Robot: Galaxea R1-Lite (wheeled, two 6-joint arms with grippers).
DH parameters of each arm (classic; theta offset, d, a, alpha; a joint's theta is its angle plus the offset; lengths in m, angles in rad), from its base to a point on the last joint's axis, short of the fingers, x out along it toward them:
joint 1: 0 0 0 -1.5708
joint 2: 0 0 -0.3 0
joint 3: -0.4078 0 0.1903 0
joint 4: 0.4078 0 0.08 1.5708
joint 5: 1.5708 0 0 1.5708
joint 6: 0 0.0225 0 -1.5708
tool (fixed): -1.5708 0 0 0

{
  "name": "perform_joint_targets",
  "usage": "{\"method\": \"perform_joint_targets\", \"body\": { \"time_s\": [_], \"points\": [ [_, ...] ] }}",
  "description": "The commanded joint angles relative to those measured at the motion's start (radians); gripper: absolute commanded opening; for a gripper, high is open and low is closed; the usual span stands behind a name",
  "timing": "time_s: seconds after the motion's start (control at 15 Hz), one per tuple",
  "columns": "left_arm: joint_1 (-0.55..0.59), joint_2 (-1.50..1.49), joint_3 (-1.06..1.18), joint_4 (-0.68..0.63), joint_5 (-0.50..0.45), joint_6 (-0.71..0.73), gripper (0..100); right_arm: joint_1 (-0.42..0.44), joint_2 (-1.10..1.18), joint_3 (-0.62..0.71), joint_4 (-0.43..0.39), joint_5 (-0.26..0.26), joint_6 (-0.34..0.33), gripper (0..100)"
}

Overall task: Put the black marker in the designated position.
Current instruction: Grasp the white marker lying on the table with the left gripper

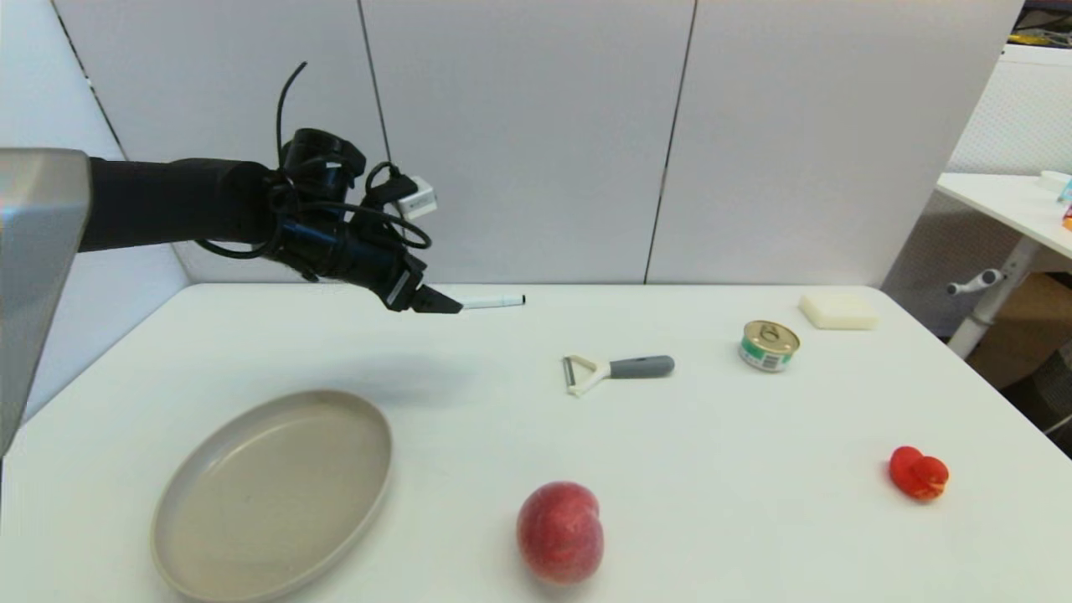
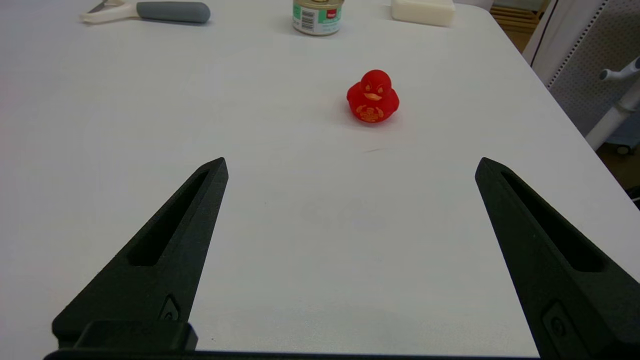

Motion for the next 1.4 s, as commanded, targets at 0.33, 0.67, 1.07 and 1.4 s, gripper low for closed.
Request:
{"method": "perform_joint_targets", "body": {
  "time_s": [0.33, 0.67, 1.07, 1.4],
  "points": [
    [0.001, 0.139, -0.143, 0.028, -0.010, -0.005, 100, 0.000, 0.001, 0.000, 0.000, 0.001, -0.002, 100],
    [0.002, 0.210, -0.142, -0.080, -0.064, 0.003, 100, 0.000, -0.002, 0.000, 0.000, 0.001, 0.000, 100],
    [0.024, 0.273, -0.142, -0.196, -0.081, -0.008, 100, 0.000, 0.001, 0.000, 0.000, 0.001, -0.002, 100],
    [0.022, 0.267, -0.142, -0.196, -0.079, -0.005, 100, 0.000, 0.001, 0.000, 0.000, 0.001, -0.002, 100]
  ]
}}
